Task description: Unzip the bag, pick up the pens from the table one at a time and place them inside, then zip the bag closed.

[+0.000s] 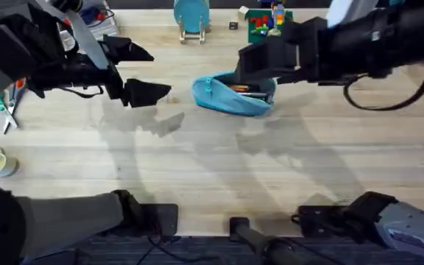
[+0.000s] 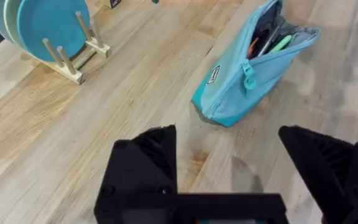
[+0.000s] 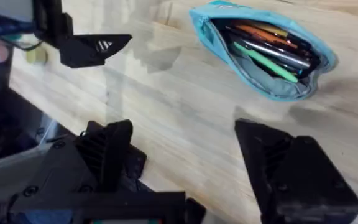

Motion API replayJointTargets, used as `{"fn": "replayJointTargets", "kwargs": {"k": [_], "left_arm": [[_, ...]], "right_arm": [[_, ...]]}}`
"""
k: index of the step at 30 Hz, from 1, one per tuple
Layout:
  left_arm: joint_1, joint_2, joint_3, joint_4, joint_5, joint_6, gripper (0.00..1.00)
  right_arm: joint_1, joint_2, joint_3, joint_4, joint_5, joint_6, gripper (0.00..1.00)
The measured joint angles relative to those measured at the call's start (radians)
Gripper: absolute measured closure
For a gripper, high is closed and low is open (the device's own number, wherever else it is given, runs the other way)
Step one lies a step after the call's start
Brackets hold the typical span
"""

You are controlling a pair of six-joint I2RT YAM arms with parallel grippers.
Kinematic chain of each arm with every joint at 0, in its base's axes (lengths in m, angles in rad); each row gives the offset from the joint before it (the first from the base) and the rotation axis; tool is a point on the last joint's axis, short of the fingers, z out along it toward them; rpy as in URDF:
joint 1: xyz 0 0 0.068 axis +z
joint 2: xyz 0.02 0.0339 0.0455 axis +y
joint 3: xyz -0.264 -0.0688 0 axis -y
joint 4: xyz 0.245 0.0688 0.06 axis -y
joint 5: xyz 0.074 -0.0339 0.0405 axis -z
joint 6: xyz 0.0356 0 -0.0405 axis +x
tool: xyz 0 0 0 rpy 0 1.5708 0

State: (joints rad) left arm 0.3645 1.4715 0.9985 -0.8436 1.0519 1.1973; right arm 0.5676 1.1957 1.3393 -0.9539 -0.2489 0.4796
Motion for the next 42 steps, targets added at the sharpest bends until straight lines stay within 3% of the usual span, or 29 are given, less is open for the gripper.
{"fn": "replayJointTargets", "kwargs": {"k": [8, 21, 42], "left_arm": [[0.000, 0.000, 0.000, 0.000, 0.000, 0.000, 0.007], [0.000, 0.000, 0.000, 0.000, 0.000, 0.000, 0.007], [0.000, 0.000, 0.000, 0.000, 0.000, 0.000, 0.007]], "right_arm": [[0.105, 0.000, 0.000, 0.012, 0.123, 0.098, 0.003], [0.206, 0.042, 0.000, 0.019, 0.198, 0.124, 0.003], [0.268, 0.131, 0.000, 0.023, 0.256, 0.207, 0.003]]}}
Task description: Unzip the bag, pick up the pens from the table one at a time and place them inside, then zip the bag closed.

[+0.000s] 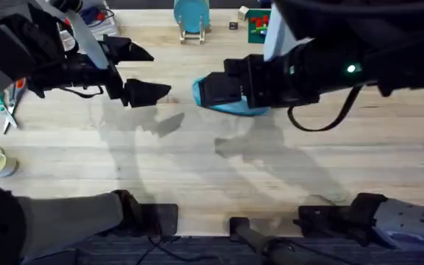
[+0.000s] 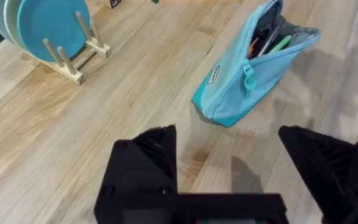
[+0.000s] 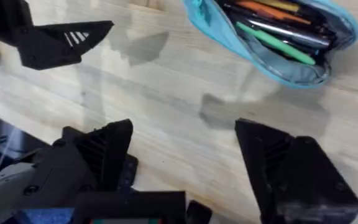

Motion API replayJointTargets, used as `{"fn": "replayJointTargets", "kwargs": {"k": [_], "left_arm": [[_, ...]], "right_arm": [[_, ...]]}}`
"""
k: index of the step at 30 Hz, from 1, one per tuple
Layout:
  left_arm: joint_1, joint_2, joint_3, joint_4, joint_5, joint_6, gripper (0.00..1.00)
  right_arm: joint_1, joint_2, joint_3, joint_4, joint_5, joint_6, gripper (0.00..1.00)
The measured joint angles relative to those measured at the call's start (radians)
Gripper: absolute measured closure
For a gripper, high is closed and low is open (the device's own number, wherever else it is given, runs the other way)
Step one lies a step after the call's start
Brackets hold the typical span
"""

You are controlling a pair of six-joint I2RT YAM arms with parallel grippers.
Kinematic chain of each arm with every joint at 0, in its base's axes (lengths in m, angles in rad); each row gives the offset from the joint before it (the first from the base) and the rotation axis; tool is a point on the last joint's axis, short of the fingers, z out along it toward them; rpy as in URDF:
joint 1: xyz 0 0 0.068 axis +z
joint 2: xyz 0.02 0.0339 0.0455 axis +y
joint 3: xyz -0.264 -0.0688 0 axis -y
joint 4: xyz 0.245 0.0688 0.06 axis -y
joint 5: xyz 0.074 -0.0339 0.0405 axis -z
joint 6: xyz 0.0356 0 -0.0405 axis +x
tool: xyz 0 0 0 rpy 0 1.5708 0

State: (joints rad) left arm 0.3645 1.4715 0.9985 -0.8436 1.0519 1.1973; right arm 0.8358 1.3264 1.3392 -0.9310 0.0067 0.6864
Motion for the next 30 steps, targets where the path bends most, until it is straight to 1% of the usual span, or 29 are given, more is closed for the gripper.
{"fn": "replayJointTargets", "kwargs": {"k": [5, 10, 20, 30], "left_arm": [[0.000, 0.000, 0.000, 0.000, 0.000, 0.000, 0.008], [0.000, 0.000, 0.000, 0.000, 0.000, 0.000, 0.008], [0.000, 0.000, 0.000, 0.000, 0.000, 0.000, 0.006], [0.000, 0.000, 0.000, 0.000, 0.000, 0.000, 0.008]], "right_arm": [[0.055, 0.009, 0.000, 0.003, 0.069, 0.014, 0.003], [0.083, 0.038, 0.000, 0.014, 0.098, 0.024, 0.003], [0.084, 0.128, 0.000, 0.025, 0.143, 0.024, 0.004], [0.084, 0.193, 0.000, 0.090, 0.193, 0.024, 0.003]]}}
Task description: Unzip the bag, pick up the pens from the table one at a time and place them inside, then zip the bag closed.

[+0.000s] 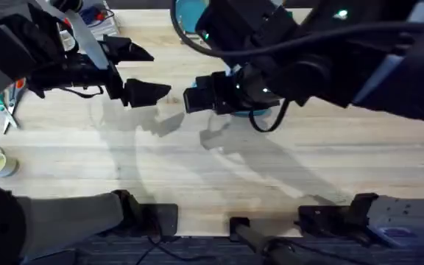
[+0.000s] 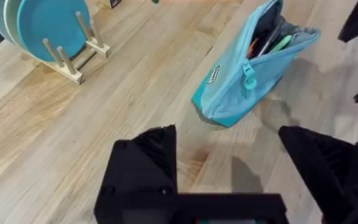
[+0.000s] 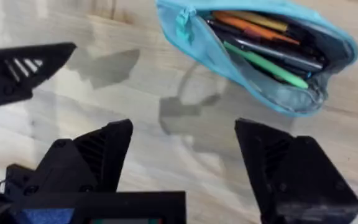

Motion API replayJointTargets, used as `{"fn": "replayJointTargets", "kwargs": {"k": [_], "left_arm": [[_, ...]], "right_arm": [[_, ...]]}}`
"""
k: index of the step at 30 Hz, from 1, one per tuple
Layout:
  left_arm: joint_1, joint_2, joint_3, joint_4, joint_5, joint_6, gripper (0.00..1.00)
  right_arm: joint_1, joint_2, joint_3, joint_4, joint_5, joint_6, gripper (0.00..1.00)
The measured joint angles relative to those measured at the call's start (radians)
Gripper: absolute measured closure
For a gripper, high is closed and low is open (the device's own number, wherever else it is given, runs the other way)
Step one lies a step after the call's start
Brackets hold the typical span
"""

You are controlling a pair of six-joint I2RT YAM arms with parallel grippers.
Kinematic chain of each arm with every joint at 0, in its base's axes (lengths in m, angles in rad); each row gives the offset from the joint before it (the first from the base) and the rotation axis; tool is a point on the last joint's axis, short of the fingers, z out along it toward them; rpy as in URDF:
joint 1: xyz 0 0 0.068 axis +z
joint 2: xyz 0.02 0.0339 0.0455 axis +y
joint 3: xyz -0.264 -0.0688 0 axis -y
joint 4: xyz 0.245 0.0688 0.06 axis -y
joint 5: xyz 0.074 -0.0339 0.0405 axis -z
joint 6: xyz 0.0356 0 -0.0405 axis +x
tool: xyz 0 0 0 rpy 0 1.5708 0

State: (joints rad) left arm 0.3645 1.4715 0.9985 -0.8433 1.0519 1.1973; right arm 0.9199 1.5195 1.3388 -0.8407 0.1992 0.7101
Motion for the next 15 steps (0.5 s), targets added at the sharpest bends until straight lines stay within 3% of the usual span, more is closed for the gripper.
{"fn": "replayJointTargets", "kwargs": {"k": [15], "left_arm": [[0.000, 0.000, 0.000, 0.000, 0.000, 0.000, 0.007]], "right_arm": [[0.001, 0.098, 0.000, 0.106, 0.023, 0.000, 0.003]]}}
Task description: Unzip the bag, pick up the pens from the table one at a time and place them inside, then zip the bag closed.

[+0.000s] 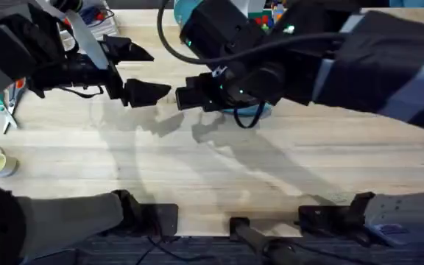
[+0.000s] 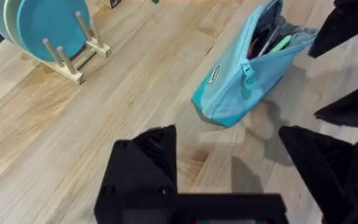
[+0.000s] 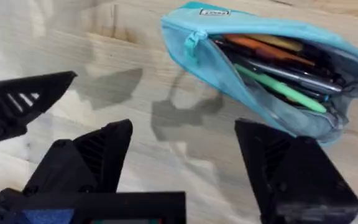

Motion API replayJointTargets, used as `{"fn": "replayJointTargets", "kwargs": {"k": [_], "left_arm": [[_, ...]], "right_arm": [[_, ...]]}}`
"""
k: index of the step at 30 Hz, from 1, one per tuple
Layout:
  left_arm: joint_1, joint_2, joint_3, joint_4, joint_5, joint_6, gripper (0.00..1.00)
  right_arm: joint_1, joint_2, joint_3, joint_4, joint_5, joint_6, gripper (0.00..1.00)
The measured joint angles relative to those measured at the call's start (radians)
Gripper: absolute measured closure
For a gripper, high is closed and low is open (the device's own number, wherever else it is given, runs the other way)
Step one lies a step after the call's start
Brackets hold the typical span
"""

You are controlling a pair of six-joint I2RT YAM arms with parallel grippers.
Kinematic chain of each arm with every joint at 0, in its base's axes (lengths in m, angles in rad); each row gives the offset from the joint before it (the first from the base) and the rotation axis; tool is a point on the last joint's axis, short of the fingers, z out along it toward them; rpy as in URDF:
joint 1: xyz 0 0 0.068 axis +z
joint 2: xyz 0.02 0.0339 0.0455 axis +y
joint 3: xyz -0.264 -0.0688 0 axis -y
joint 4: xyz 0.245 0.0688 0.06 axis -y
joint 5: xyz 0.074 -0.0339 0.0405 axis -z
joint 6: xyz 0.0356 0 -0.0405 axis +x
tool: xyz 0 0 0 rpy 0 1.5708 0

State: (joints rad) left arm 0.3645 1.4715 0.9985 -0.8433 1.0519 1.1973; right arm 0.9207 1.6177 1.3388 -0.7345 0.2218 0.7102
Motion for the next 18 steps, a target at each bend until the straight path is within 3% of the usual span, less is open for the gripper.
{"fn": "replayJointTargets", "kwargs": {"k": [8, 18], "left_arm": [[0.000, 0.000, 0.000, 0.000, 0.000, 0.000, 0.008], [0.000, 0.000, 0.000, 0.000, 0.000, 0.000, 0.007]], "right_arm": [[0.000, 0.045, 0.000, 0.039, 0.003, 0.000, 0.004], [0.000, 0.091, 0.000, 0.062, 0.091, 0.000, 0.003]]}}
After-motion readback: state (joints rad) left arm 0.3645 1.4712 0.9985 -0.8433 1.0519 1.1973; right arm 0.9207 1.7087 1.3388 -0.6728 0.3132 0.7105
